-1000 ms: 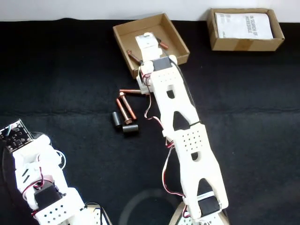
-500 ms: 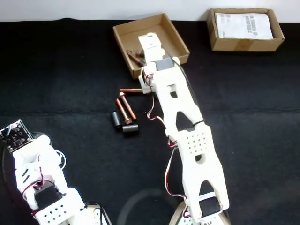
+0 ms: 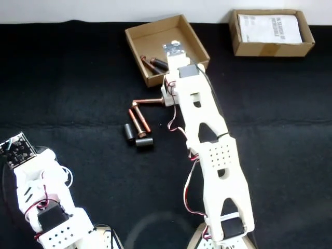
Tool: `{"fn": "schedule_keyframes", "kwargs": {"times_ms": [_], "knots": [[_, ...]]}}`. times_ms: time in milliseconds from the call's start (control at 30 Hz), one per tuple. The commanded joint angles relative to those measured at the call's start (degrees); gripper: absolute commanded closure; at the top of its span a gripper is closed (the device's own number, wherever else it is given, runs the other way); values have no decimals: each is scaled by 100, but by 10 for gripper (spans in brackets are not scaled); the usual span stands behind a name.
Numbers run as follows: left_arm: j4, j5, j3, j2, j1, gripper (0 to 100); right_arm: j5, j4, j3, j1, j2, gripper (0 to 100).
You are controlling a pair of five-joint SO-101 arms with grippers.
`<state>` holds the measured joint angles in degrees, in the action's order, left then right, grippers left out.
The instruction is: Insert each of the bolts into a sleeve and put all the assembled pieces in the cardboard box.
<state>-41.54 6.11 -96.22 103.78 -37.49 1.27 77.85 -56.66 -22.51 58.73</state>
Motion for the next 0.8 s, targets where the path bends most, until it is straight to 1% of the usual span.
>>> {"fn": "schedule_keyframes", "kwargs": {"times_ms": [0,100,167,233,267,300,367,533,767], "knots": [[-70,-35,-92,75,75,990,-35,31,-259,-119,40,757],[-88,-35,-92,75,75,990,-35,22,-259,-233,154,777],[-88,-35,-92,75,75,990,88,13,-259,-251,215,858],[-88,-35,-92,75,75,990,343,-31,-259,-251,224,981],[-88,-35,-92,75,75,990,413,-40,-259,-242,224,995],[-88,-35,-92,75,75,990,440,-31,-259,-233,224,976],[-88,-35,-92,75,75,990,440,-40,-259,-215,215,995],[-79,-35,-92,75,75,990,440,48,-435,-145,163,991],[-88,-35,-92,57,259,990,440,1525,-2695,48,-180,991]]}}
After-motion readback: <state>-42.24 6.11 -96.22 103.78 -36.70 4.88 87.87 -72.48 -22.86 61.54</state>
